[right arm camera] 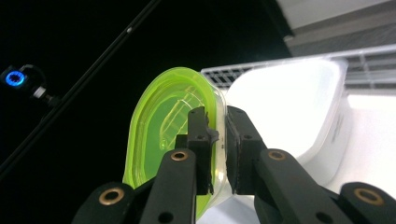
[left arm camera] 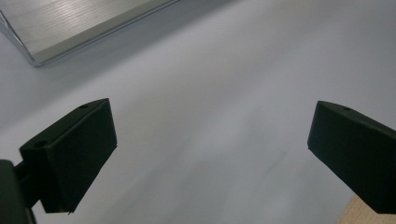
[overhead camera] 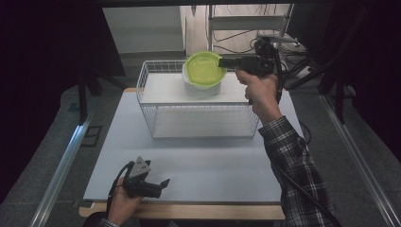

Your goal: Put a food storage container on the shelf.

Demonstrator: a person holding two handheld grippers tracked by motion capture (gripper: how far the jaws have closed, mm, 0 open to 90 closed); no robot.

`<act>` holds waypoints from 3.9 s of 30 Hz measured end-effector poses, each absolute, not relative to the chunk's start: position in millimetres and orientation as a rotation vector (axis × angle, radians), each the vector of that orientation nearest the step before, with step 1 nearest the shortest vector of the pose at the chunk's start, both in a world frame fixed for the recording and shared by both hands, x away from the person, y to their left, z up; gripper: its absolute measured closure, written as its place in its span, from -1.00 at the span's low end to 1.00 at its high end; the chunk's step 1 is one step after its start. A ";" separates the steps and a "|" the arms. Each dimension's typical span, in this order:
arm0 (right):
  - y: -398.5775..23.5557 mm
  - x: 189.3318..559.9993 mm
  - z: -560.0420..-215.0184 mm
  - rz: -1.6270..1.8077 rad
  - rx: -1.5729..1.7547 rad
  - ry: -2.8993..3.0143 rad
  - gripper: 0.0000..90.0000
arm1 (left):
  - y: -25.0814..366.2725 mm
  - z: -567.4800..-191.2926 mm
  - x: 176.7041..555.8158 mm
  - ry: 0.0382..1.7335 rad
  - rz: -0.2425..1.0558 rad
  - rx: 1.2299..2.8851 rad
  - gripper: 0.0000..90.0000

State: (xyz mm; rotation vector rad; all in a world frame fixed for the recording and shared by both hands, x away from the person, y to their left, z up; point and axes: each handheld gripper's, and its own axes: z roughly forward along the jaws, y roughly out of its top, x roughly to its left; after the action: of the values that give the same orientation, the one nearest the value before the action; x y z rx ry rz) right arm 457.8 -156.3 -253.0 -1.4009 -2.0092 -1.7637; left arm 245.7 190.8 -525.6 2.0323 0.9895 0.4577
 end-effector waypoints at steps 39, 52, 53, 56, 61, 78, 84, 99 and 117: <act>-125.1 507.3 -256.7 -1.784 -1.659 -2.060 0.60 | 186.5 -527.7 245.7 0.951 0.448 2.074 -0.97; -126.1 514.4 -258.0 -1.747 -1.683 -2.150 0.42 | 185.5 -528.2 245.7 0.945 0.444 2.083 -0.97; -126.1 514.4 -258.1 -1.752 -1.681 -2.154 0.35 | 185.5 -528.2 245.7 0.945 0.444 2.083 -0.97; -125.5 514.0 -257.9 -1.765 -1.665 -2.179 0.15 | 185.5 -528.3 245.7 0.945 0.444 2.084 -0.97; -123.1 513.0 -256.7 -1.789 -1.605 -2.232 -0.22 | 185.4 -528.3 245.7 0.945 0.444 2.084 -0.97; -126.9 498.8 -259.3 -1.807 -1.386 -2.461 -0.80 | 184.2 -528.9 245.5 0.946 0.440 2.088 -0.97; -136.5 490.6 -264.0 -1.833 -1.331 -2.483 -0.82 | 183.9 -529.0 245.6 0.948 0.439 2.088 -0.97; -154.7 466.9 -278.4 -1.833 -1.267 -2.584 -0.87 | 184.1 -526.3 244.0 0.918 0.419 2.055 -0.98; -164.7 441.8 -297.7 -1.798 -1.238 -2.643 -0.88 | 185.7 -522.2 243.1 0.936 0.380 2.020 -0.94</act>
State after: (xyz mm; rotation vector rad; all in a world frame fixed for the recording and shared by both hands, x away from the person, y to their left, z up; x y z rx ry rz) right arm 441.8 -164.7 -297.7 -1.2383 -2.6434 -1.7977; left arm 243.1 185.7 -522.2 2.0199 0.9356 0.3802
